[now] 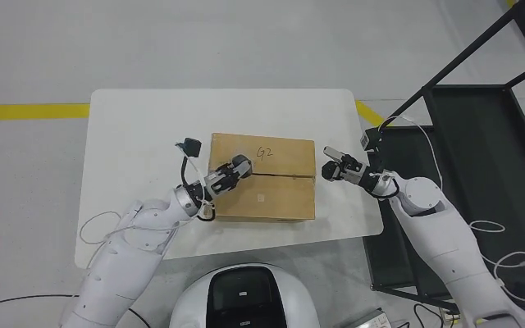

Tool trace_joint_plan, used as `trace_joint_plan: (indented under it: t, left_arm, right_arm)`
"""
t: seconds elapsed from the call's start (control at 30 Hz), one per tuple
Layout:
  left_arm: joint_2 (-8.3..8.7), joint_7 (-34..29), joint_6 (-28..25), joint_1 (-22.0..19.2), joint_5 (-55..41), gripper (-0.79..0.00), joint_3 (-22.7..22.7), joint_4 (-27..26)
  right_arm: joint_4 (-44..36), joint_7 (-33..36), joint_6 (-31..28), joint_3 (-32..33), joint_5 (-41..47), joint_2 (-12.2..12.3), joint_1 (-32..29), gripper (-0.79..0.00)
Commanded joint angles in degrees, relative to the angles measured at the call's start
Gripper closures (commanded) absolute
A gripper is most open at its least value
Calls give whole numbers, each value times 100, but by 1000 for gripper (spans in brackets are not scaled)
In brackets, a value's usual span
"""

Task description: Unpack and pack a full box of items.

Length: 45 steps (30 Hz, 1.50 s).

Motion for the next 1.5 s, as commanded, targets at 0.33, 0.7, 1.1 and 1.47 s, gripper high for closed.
trace_joint_plan:
  t: [0.33, 0.7, 1.1, 1.47]
  left_arm:
    - [-298, -186, 444, -939, -29, 0, 850, 1140]
    - [-460, 84, 246, -1142, 508, 0, 1248, 1645]
    - [-509, 395, -124, -1067, 841, -785, 1250, 1493]
    - [-656, 287, -135, -1112, 936, -785, 1622, 1213]
  right_arm:
    - [62, -21, -20, 142, 31, -30, -80, -785]
    - [90, 12, -126, 405, 139, -34, -252, -785]
    - [-6, 13, -102, 471, 86, -68, -301, -785]
    - [-3, -28, -247, 816, 297, -69, -499, -785]
